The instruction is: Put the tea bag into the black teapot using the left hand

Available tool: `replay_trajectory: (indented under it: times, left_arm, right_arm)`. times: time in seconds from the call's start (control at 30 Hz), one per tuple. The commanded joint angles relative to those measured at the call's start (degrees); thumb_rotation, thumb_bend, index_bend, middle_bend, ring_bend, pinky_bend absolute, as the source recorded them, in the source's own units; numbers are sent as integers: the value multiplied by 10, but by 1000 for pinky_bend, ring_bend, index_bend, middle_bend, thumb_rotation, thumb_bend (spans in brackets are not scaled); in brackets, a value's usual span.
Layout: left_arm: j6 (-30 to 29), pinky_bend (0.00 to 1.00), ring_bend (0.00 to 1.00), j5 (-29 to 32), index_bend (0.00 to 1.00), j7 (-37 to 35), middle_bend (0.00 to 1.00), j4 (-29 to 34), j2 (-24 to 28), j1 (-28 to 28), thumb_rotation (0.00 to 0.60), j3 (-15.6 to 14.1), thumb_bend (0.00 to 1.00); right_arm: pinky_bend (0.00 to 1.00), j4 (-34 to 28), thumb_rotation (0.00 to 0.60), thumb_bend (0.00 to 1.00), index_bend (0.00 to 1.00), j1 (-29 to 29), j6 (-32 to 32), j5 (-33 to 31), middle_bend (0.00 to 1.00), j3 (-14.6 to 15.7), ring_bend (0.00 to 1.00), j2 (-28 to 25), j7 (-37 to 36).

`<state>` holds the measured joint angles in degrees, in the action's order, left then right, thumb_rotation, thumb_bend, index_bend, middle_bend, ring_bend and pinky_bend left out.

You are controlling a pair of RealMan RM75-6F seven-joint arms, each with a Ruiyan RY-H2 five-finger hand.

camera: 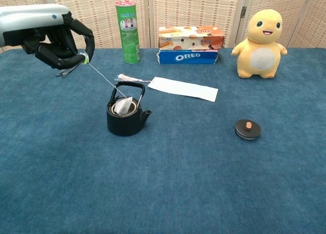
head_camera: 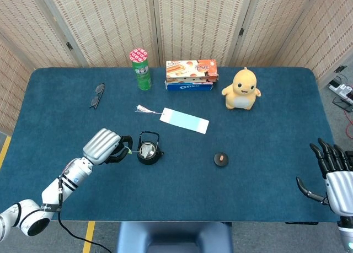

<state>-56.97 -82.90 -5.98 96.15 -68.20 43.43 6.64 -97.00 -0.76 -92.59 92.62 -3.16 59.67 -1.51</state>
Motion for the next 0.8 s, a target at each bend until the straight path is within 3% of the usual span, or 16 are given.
replay_trajectory:
  times: [0.03,0.23,0.5,0.8]
  left_arm:
    - [5,1000,1000,-5,592,-4,1000,-10,-10,1,600,-3,597]
    - [-31,1000,1000,-29,588,-37,1000,-12,-35,-25,600,-21,597]
    - [-102,1000,1000,-86,592,-150,1000,-98,-136,-94,600,-91,597]
    - [-92,1000,1000,-99,390,-164,1000,-117,-155,-96,600,-102,536]
  right_arm:
    - [0,-1,221,404,0,2,-4,2,0,0,7,0,1]
    - [0,0,222,404,0,-1,2,0,0,0,8,-1,0]
    - [0,-2,220,404,0,-5,11,4,0,3,8,1,4]
    - [0,-1,220,404,0,-1,-1,8,0,2,6,0,2]
